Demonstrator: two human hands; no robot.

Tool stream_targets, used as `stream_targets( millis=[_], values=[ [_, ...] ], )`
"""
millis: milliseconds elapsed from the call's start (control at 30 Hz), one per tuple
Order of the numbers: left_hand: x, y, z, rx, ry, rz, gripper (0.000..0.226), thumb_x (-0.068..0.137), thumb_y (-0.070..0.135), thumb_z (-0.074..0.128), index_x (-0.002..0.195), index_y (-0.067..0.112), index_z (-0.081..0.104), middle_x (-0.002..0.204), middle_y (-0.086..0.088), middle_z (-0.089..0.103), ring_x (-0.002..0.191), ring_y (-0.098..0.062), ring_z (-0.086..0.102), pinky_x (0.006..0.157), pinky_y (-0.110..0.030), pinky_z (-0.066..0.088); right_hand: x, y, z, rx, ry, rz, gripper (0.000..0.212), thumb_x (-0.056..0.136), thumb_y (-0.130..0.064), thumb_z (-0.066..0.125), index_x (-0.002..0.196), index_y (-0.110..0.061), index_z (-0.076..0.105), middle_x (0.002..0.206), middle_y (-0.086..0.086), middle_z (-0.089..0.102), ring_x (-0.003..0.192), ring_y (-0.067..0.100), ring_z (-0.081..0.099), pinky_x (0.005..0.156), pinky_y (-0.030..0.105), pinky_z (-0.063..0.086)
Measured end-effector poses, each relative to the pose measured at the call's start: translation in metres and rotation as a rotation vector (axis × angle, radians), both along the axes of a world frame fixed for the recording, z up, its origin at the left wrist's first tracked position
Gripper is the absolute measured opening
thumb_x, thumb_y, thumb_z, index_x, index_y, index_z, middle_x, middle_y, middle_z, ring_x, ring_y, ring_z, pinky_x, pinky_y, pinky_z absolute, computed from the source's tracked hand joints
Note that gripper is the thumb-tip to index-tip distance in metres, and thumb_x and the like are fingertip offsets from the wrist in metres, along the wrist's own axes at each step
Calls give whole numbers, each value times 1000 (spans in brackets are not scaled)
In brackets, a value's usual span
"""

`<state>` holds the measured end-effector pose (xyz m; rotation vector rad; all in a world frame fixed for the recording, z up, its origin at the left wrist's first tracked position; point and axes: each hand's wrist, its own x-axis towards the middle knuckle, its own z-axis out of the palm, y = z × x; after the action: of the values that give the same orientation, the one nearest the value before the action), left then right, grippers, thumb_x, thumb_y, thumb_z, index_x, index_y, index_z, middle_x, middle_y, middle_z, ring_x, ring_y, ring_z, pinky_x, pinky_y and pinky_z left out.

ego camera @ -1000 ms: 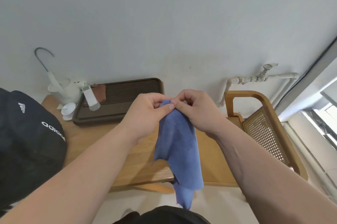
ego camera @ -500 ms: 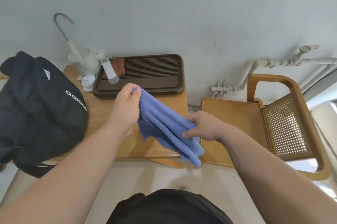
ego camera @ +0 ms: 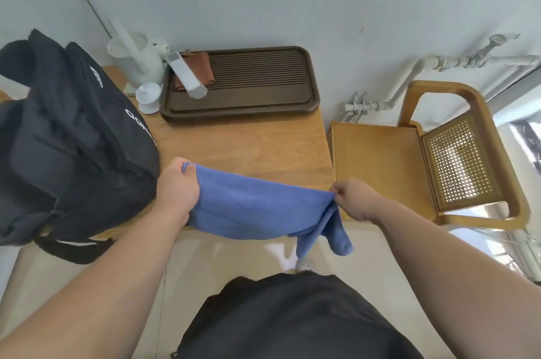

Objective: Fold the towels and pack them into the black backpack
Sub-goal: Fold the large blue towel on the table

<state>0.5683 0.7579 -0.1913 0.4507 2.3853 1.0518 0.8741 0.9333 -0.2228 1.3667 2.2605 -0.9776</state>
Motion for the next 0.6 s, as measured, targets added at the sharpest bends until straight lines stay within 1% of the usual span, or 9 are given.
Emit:
stream_targets(
  millis=[67,133,233,300,367,467,533,567,600],
  values=[
    [-11,-10,-16,-41,-20,1,19,101,17,40,94,11,57,90,-4,57,82,-25,49,69,-34,40,-7,-6,0,24,84,-109,20,96,-11,50,80,-14,61,81,5,62,79,26,54,64,32,40],
    [-19,-17,-29,-42,-44,5,19,101,16,40,94,10,56,89,-3,55,80,-23,47,64,-33,37,-12,-10,3,40,139,-206,19,98,-12,50,84,-14,62,83,4,62,78,24,54,66,32,40],
    [-26,-18,-39,-50,-77,-8,18,102,17,39,93,11,55,80,0,49,70,-18,42,59,-31,34,-20,-11,8,72,169,-332,24,101,-14,47,79,-18,56,73,1,54,68,19,46,62,34,37],
    [-30,-13,-47,-43,-94,1,17,102,18,41,93,13,55,76,1,47,70,-21,41,60,-31,33,-26,-9,7,93,167,-384,26,100,-13,47,76,-18,55,70,1,54,67,22,47,60,34,37],
    [-34,-6,-53,-48,-100,26,17,102,18,42,94,13,56,77,1,49,75,-24,45,66,-32,35,-34,-5,6,92,165,-440,28,98,-11,46,72,-19,55,66,3,56,67,29,54,61,35,44],
    [-40,9,-60,-81,-57,48,19,102,22,45,95,13,61,85,-6,59,82,-30,54,68,-33,42,-46,12,0,57,164,-479,27,95,-12,43,76,-20,61,68,8,64,71,36,67,68,46,58],
    [-46,20,-61,-128,8,84,19,102,22,49,94,15,65,90,-8,61,81,-30,55,62,-30,42,-55,27,-6,6,168,-482,27,96,-13,41,83,-18,64,74,12,68,70,37,70,66,49,61],
    [-50,25,-60,-165,43,111,18,101,23,52,94,18,68,92,-8,63,82,-30,56,63,-30,44,-59,35,-10,-18,162,-465,27,96,-13,40,86,-18,64,77,13,68,69,37,71,65,49,62],
    [-54,29,-61,-198,64,138,18,100,23,54,96,19,71,94,-8,66,84,-30,59,68,-31,49,-64,44,-14,-43,154,-448,27,97,-13,40,87,-18,64,78,13,68,69,36,71,64,48,62]
  ],
)
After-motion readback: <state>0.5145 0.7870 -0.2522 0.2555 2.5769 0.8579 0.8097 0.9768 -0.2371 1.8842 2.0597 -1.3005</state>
